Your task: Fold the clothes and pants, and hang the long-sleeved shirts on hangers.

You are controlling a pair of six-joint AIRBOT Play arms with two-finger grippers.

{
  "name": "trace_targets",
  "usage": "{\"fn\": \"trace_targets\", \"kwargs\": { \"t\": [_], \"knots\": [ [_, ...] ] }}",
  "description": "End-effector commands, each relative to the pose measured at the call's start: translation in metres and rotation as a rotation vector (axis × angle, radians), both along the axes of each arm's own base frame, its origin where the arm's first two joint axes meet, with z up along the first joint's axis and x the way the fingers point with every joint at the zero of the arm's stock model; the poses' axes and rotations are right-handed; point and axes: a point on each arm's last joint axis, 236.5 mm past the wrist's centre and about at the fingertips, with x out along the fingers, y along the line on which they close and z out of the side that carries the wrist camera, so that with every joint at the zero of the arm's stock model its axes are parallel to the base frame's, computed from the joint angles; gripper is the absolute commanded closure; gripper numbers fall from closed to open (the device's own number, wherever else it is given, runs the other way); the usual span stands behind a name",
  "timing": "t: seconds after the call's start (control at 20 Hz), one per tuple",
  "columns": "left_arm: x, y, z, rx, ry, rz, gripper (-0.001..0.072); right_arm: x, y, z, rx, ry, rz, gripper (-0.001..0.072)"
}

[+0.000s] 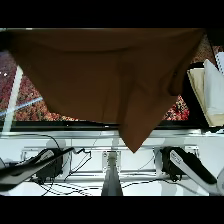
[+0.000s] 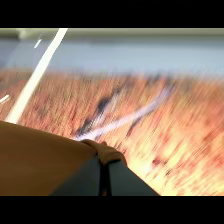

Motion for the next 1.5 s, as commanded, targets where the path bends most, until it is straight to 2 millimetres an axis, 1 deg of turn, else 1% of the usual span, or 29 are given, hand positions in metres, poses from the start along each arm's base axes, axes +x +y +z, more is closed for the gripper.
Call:
{"fn": "trace_targets", "kwargs": {
  "t": [0.0,0.05,0.1,0.15,0.2,0.25,0.3,0.35,0.4,0.45,0.5,0.55,0.6,0.65,0.7,0.75,0.8,0.85,0.9,0.95,1.0,1.05,1.15,1.25,1.3,1.35,1.4,1.45],
  "knots": [
    [0.052,-0.026,-0.102,0.022,0.132,0.005,0.0695,0.062,0.003,-0.125,0.144,0.242,-0.023,0.0699],
    [0.064,-0.027,-0.127,0.02,0.158,0.022,0.0695,0.077,0.003,-0.151,0.151,0.267,-0.044,0.0698],
    [0.072,-0.03,-0.152,0.016,0.193,0.026,0.0694,0.092,0.004,-0.176,0.153,0.283,-0.069,0.0698],
    [0.075,-0.034,-0.175,0.01,0.232,0.02,0.0692,0.103,0.006,-0.195,0.153,0.294,-0.087,0.0693],
    [0.074,-0.038,-0.193,0.003,0.27,0.009,0.0625,0.109,0.009,-0.209,0.152,0.304,-0.096,0.0602],
    [0.07,-0.042,-0.206,-0.007,0.307,-0.011,0.0436,0.111,0.01,-0.218,0.147,0.314,-0.098,0.0404],
    [0.064,-0.046,-0.209,-0.016,0.333,-0.036,0.0183,0.111,0.006,-0.22,0.121,0.313,-0.099,0.0292],
    [0.06,-0.045,-0.208,-0.024,0.344,-0.046,0.0127,0.108,-0.001,-0.22,0.08,0.313,-0.098,0.0276],
    [0.054,-0.04,-0.202,-0.033,0.352,-0.055,0.0127,0.1,-0.012,-0.219,0.017,0.323,-0.088,0.0278],
    [0.047,-0.033,-0.193,-0.042,0.355,-0.058,0.0127,0.089,-0.025,-0.22,-0.048,0.349,-0.075,0.0295],
    [0.041,-0.021,-0.181,-0.049,0.349,-0.052,0.0128,0.07,-0.038,-0.223,-0.099,0.406,-0.055,0.0386],
    [0.032,-0.008,-0.168,-0.057,0.343,-0.043,0.0128,0.048,-0.053,-0.227,-0.141,0.474,-0.038,0.0458],
    [0.024,0.006,-0.154,-0.063,0.336,-0.032,0.013,0.027,-0.067,-0.231,-0.163,0.546,-0.028,0.0468],
    [0.011,0.018,-0.142,-0.082,0.344,-0.02,0.0134,0.009,-0.077,-0.232,-0.145,0.6,-0.026,0.0468],
    [-0.004,0.029,-0.131,-0.118,0.368,-0.002,0.0214,-0.005,-0.081,-0.232,-0.108,0.633,-0.025,0.0468],
    [-0.018,0.037,-0.123,-0.141,0.39,0.001,0.0274,-0.017,-0.081,-0.231,-0.077,0.642,-0.011,0.0468],
    [-0.032,0.044,-0.118,-0.158,0.41,-0.005,0.0303,-0.03,-0.078,-0.232,-0.046,0.642,-0.005,0.0468],
    [-0.047,0.049,-0.115,-0.175,0.435,-0.015,0.034,-0.047,-0.069,-0.236,-0.016,0.647,0.012,0.0468],
    [-0.06,0.05,-0.115,-0.196,0.466,-0.032,0.0462,-0.067,-0.057,-0.243,0.002,0.661,0.036,0.0468],
    [-0.079,0.047,-0.12,-0.224,0.513,-0.068,0.0609,-0.09,-0.048,-0.257,0.009,0.684,0.042,0.0468],
    [-0.098,0.04,-0.128,-0.253,0.557,-0.11,0.0684,-0.108,-0.041,-0.272,0.016,0.699,0.022,0.0468],
    [-0.11,0.037,-0.139,-0.289,0.592,-0.111,0.0694,-0.121,-0.039,-0.288,0.019,0.703,-0.015,0.0468],
    [-0.126,0.036,-0.166,-0.349,0.639,-0.055,0.0694,-0.144,-0.037,-0.318,0.044,0.728,-0.114,0.0467],
    [-0.143,0.029,-0.189,-0.404,0.689,-0.044,0.0694,-0.16,-0.031,-0.339,0.085,0.776,-0.162,0.0467],
    [-0.15,0.025,-0.2,-0.419,0.705,-0.045,0.066,-0.163,-0.03,-0.346,0.105,0.782,-0.185,0.0465],
    [-0.155,0.02,-0.208,-0.432,0.72,-0.049,0.0414,-0.163,-0.027,-0.351,0.135,0.781,-0.206,0.0432],
    [-0.157,0.018,-0.216,-0.445,0.734,-0.032,0.0048,-0.161,-0.023,-0.354,0.175,0.784,-0.221,0.038],
    [-0.159,0.017,-0.22,-0.45,0.742,-0.026,0.0008,-0.157,-0.016,-0.354,0.228,0.794,-0.228,0.0379]
  ]
}}
